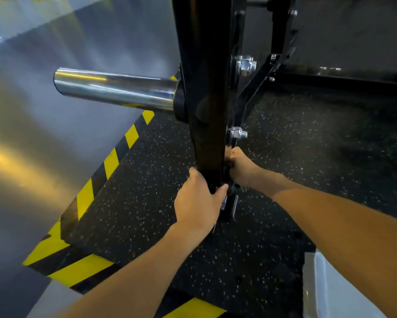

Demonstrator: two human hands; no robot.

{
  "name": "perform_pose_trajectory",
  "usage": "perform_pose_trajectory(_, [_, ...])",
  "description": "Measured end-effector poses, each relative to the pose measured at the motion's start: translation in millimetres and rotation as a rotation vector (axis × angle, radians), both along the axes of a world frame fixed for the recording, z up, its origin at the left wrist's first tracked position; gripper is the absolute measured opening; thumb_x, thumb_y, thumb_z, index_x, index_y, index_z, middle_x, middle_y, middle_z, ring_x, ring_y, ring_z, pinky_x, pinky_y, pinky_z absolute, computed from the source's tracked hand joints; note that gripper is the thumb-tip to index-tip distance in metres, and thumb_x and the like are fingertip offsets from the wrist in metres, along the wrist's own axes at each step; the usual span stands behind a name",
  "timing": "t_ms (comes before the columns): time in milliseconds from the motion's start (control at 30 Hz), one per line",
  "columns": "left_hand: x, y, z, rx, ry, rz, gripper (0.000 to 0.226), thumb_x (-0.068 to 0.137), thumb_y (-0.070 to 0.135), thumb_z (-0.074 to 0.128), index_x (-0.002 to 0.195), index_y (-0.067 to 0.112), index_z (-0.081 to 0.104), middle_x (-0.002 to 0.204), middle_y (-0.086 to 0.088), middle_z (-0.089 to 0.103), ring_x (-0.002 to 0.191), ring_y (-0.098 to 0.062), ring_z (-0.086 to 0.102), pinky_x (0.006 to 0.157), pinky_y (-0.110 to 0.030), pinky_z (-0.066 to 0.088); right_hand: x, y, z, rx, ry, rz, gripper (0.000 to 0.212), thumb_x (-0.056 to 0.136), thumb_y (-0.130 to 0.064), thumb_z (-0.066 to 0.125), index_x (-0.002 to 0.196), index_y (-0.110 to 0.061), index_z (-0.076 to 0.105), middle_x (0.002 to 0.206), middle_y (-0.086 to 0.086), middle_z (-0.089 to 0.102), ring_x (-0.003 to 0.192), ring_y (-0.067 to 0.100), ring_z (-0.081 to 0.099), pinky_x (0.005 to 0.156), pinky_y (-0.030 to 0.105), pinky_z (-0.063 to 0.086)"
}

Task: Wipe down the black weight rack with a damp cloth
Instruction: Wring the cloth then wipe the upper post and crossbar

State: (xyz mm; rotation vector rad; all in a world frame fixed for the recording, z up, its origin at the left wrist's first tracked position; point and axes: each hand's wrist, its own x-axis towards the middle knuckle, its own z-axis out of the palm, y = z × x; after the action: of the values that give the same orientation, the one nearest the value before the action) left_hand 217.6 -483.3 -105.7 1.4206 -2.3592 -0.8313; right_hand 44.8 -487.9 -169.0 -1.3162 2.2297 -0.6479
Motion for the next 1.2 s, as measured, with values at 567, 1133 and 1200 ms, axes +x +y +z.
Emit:
perform_pose_trajectory(567, [-1,0,-5,-0.016,-0.038,-0.012,0.047,0.088,0.049,0.069,0.100,0.019,0.034,0.088,0.004,0.050,0.096,-0.028,0.064,0.070,-0.034,0.047,74,55,-41,0.367,0.127,-0.108,0.053,0.097,-0.007,0.046,0.148,-0.015,0.037,0.155,0.015,0.010,0.134,0.040,0.026,0.110,0.042,0.033])
perform_pose_trajectory(1133, [58,1,6,1.297,0.641,0.205,0.045,0.103,0.050,0.039,0.126,0.020,0.065,0.116,-0.010,0.073,0.107,-0.024,0.069,0.087,-0.042,0.055,152,93,77,-0.125,-0.251,-0.122,0.045,0.092,-0.038,0.061,0.135,-0.038,0.047,0.137,-0.011,0.033,0.128,0.012,0.031,0.109,0.032,0.024])
perform_pose_trajectory(1200, [59,-24,-7,1.280,0.717,0.244,0.040,0.104,0.039,0.046,0.127,0.011,0.063,0.116,-0.013,0.072,0.106,-0.025,0.070,0.091,-0.042,0.056,145,91,78,-0.084,-0.307,-0.087,0.065,0.089,-0.045,0.064,0.145,-0.050,0.031,0.139,-0.010,0.027,0.130,0.012,0.023,0.106,0.031,0.022])
